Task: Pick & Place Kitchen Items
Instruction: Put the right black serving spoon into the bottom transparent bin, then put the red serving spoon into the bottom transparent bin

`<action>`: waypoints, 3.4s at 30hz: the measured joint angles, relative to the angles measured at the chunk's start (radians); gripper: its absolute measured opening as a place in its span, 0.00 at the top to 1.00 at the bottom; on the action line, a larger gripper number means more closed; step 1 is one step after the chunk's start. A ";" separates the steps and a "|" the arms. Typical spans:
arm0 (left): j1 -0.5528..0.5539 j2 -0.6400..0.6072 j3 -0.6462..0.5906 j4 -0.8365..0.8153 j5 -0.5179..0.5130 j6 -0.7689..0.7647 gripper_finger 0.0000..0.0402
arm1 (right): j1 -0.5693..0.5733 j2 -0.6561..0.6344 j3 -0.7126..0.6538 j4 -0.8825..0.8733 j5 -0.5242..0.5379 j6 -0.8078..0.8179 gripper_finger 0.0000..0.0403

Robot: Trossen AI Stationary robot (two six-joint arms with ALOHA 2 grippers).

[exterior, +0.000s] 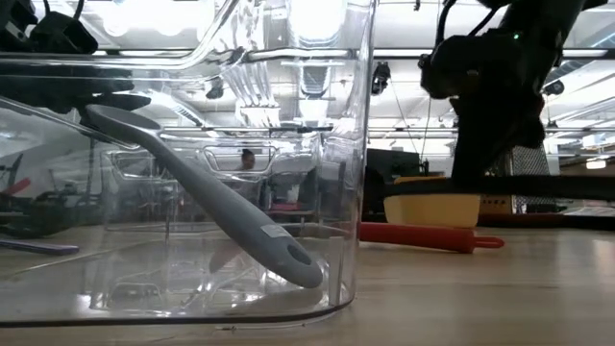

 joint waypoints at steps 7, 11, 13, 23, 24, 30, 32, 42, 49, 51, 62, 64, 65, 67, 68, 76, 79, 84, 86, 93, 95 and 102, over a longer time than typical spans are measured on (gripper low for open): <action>0.000 0.000 0.000 0.000 0.000 0.000 0.48 | 0.004 -0.131 0.000 0.034 0.091 -0.010 0.96; 0.000 0.000 0.000 0.000 0.000 0.000 0.48 | 0.005 -0.201 0.001 0.208 0.183 -0.128 0.96; 0.000 0.000 0.000 0.000 0.000 0.000 0.48 | 0.005 -0.221 0.001 0.328 0.195 -0.213 0.96; 0.000 0.000 0.000 0.000 0.000 0.000 0.48 | -0.012 -0.061 -0.001 0.904 0.084 -0.410 0.96; 0.000 0.000 0.000 0.000 0.000 0.000 0.48 | -0.016 -0.027 0.000 0.964 0.057 -0.409 0.96; 0.000 0.000 0.000 0.000 0.000 0.000 0.48 | -0.028 0.115 0.041 1.133 0.010 -0.400 0.96; 0.000 0.000 0.000 0.000 0.000 0.000 0.48 | -0.030 0.151 0.077 1.142 0.006 -0.398 0.96; 0.000 0.001 0.000 0.000 0.000 0.000 0.48 | -0.032 0.334 0.254 1.124 0.003 -0.351 0.96; 0.000 0.001 0.000 0.000 0.000 0.000 0.48 | -0.031 0.397 0.301 1.032 0.011 -0.242 0.96; 0.000 0.001 0.000 0.000 0.000 0.000 0.48 | -0.030 0.408 0.304 1.029 0.036 -0.215 0.96; 0.000 0.004 0.000 0.000 0.000 0.000 0.48 | -0.008 0.481 0.313 1.036 0.106 -0.107 0.96; 0.000 0.004 0.000 0.000 0.000 0.000 0.48 | -0.004 0.481 0.308 1.031 0.134 -0.098 0.96; 0.000 0.004 0.000 0.000 0.000 0.000 0.48 | -0.001 0.481 0.306 1.026 0.152 -0.098 0.96; 0.000 0.004 0.000 0.000 0.000 0.000 0.48 | 0.005 0.479 0.299 1.023 0.174 -0.096 0.96; 0.000 0.004 0.000 0.000 0.000 0.000 0.48 | 0.007 0.478 0.299 1.021 0.181 -0.088 0.96; 0.000 0.004 0.000 0.000 0.000 0.000 0.48 | 0.017 0.478 0.303 1.018 0.183 -0.083 0.91; 0.000 0.004 0.000 0.000 0.000 0.000 0.48 | 0.018 0.477 0.307 1.017 0.160 -0.082 0.88; 0.000 0.004 0.000 0.000 0.000 0.000 0.48 | 0.018 0.477 0.310 1.018 0.134 -0.030 0.83; 0.000 0.004 0.000 0.000 0.000 0.000 0.48 | 0.019 0.477 0.310 1.018 0.125 -0.021 0.81; 0.000 0.004 0.000 0.000 0.000 0.000 0.48 | 0.025 0.448 0.309 1.005 0.073 -0.088 0.75; 0.000 0.004 0.000 0.000 0.000 0.000 0.48 | 0.025 0.414 0.309 0.983 0.071 -0.151 0.74; 0.000 0.004 0.000 0.000 0.000 0.000 0.48 | 0.032 0.263 0.308 0.759 0.074 -0.396 0.71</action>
